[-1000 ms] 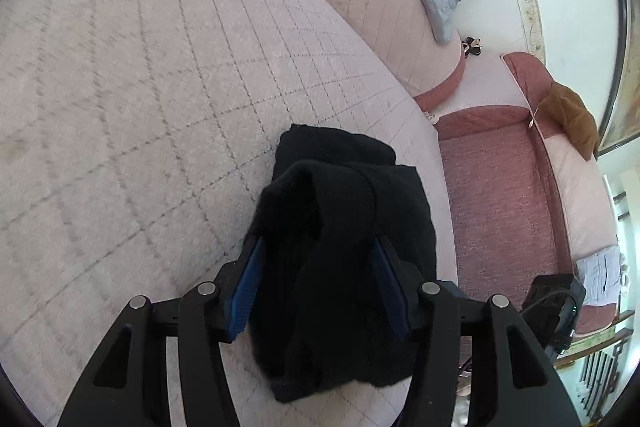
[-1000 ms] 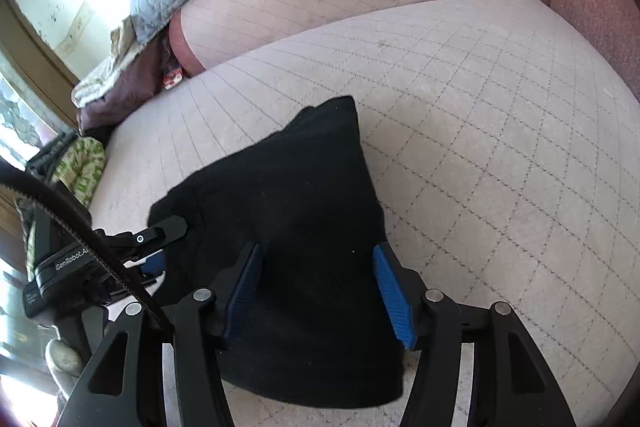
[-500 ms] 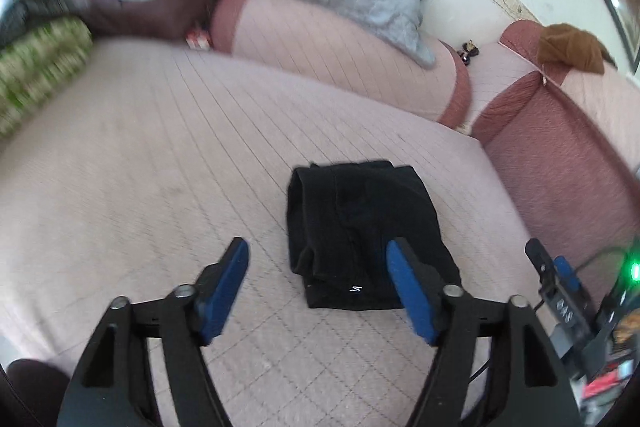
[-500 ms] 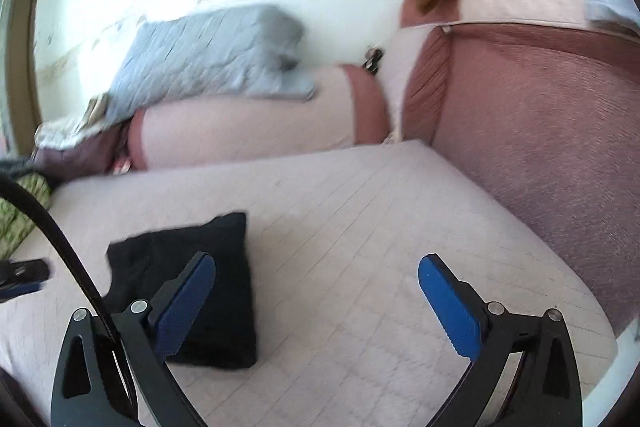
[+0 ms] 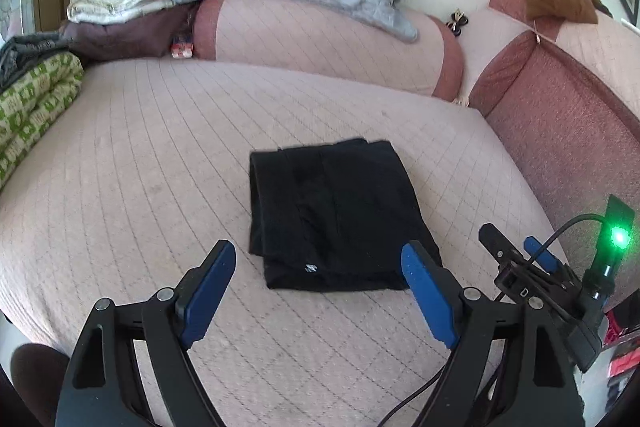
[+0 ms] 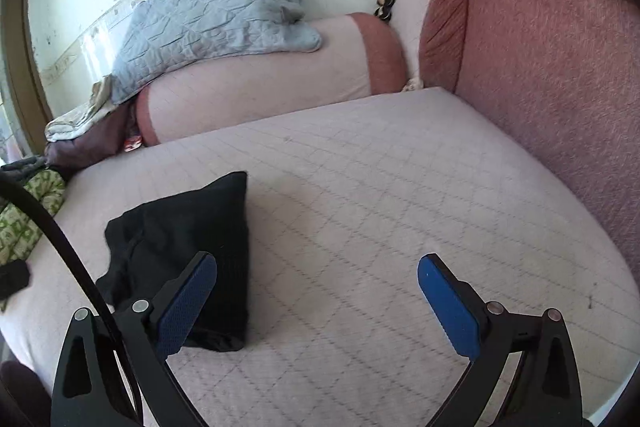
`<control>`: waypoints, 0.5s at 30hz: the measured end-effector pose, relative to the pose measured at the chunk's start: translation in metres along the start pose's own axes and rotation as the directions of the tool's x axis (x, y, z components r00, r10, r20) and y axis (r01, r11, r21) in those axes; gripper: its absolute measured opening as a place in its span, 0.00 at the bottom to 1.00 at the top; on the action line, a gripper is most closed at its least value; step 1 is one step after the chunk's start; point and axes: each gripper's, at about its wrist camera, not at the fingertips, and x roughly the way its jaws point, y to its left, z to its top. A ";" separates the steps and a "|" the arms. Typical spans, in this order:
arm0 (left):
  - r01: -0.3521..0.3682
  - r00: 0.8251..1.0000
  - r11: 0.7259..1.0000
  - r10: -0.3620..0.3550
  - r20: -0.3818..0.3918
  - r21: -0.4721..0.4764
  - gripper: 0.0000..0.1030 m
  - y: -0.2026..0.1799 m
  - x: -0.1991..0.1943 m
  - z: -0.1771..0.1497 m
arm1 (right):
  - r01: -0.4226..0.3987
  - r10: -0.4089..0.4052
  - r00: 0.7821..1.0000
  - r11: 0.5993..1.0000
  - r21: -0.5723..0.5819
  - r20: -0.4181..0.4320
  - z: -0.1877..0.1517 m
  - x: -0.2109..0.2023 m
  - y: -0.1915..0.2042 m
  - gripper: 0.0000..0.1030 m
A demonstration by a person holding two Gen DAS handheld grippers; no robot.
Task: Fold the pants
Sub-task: 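Release the folded pants and lift both grippers away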
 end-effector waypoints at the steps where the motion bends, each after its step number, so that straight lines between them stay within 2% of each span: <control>1: 0.003 1.000 1.000 -0.003 -0.018 -0.003 0.82 -0.001 0.004 -0.001 | -0.016 0.016 1.000 1.000 0.004 -0.009 -0.001 0.001 0.001 1.00; 5: 0.003 0.999 1.000 -0.003 -0.048 0.004 0.82 -0.003 0.009 -0.004 | -0.064 0.066 0.997 0.998 0.028 -0.047 -0.005 0.005 0.002 1.00; 11: 0.003 0.998 1.000 -0.003 -0.055 0.007 0.82 0.000 0.009 -0.006 | -0.085 0.092 0.990 0.994 0.065 -0.110 -0.012 0.016 0.004 1.00; 15: -0.035 0.998 0.999 0.036 -0.058 0.017 0.82 0.004 0.010 -0.007 | -0.090 0.097 0.988 0.994 0.058 -0.124 -0.015 0.019 0.009 1.00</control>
